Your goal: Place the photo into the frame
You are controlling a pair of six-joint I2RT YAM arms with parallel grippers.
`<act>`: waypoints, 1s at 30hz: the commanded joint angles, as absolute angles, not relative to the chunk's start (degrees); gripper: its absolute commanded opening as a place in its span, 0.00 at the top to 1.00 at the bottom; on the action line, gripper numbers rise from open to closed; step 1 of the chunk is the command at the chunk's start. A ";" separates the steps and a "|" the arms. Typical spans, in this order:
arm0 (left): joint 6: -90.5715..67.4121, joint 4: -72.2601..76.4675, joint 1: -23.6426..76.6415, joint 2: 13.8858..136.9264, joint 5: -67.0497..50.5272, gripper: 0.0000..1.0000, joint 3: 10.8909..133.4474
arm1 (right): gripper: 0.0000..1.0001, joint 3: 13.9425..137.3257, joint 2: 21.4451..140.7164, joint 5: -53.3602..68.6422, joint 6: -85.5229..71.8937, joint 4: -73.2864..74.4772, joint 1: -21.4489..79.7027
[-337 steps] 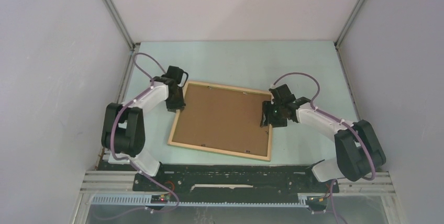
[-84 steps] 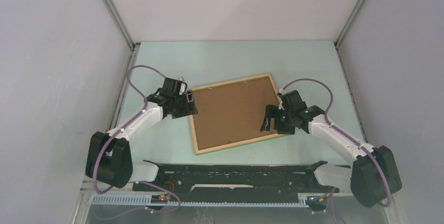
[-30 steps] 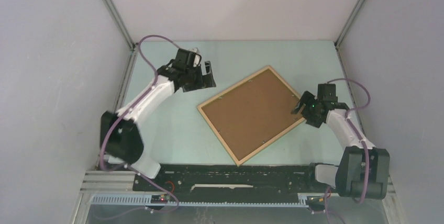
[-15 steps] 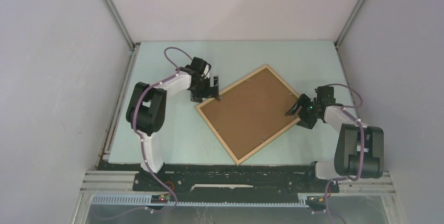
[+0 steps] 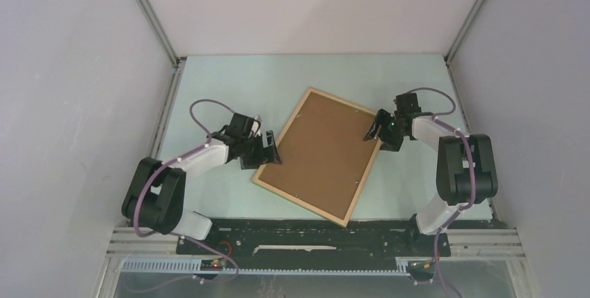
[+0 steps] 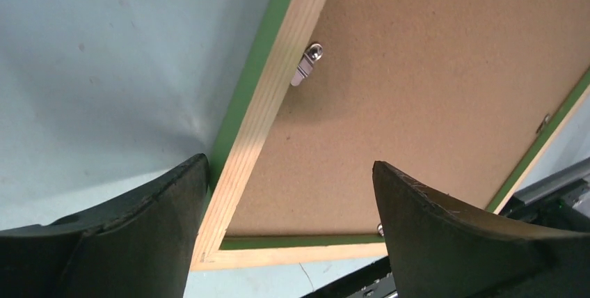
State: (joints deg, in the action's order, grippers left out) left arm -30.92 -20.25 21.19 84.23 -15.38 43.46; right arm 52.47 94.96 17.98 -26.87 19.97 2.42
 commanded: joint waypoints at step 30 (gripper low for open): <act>-35.95 -0.26 27.77 66.80 -8.72 0.20 24.35 | 0.94 65.24 103.78 2.67 -30.19 30.56 4.12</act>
State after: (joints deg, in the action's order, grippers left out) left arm -35.07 -3.46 27.35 68.34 -8.88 25.78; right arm 66.46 104.14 0.97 -28.56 31.46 3.95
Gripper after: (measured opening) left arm 0.801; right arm 0.209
